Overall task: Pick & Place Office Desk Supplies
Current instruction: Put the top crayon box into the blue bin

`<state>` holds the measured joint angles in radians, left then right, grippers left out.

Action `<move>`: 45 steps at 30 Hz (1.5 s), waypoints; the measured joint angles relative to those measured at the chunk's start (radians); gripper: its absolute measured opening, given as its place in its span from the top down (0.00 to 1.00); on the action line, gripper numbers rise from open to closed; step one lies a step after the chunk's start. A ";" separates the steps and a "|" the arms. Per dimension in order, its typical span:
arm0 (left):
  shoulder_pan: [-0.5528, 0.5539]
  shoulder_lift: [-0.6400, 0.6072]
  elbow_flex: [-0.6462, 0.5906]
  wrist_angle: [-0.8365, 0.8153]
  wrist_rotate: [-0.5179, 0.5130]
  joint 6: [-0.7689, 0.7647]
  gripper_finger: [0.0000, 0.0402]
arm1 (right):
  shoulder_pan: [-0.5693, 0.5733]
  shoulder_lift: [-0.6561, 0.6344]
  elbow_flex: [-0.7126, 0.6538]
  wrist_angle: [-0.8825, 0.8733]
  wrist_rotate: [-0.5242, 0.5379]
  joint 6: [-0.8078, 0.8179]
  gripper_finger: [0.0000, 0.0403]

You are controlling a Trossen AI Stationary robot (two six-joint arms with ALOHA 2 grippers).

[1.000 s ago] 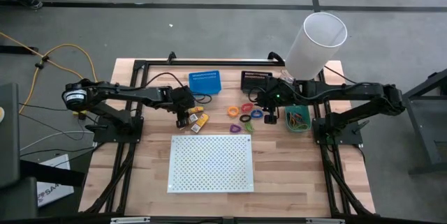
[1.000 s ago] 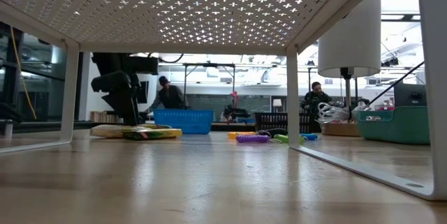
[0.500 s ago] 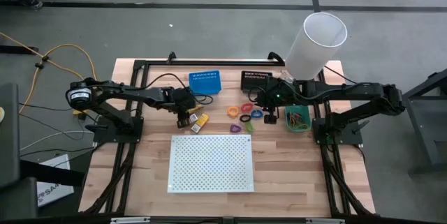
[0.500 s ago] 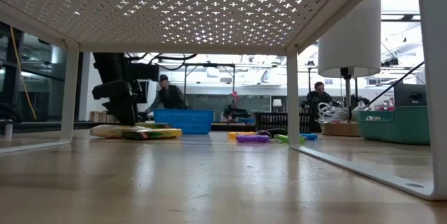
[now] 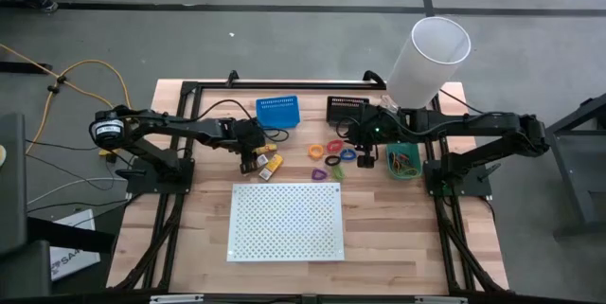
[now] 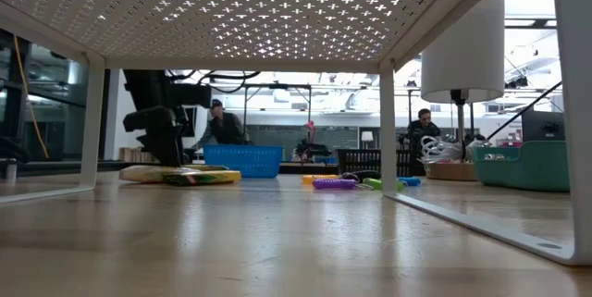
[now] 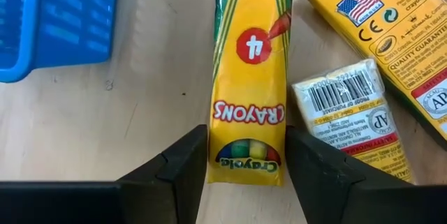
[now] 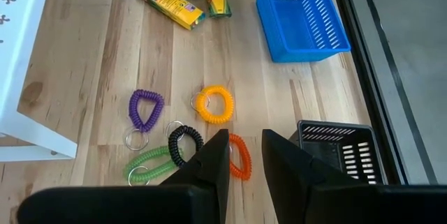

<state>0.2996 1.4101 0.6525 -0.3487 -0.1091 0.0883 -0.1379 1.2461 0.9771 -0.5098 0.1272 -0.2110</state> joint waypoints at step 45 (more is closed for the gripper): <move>-0.041 -0.173 0.000 0.012 0.000 -0.020 0.68 | 0.000 0.000 0.000 0.004 0.000 0.000 0.82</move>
<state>0.2586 1.2369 0.6525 -0.3369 -0.1093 0.0680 -0.1375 1.2461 0.9771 -0.5058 0.1272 -0.2111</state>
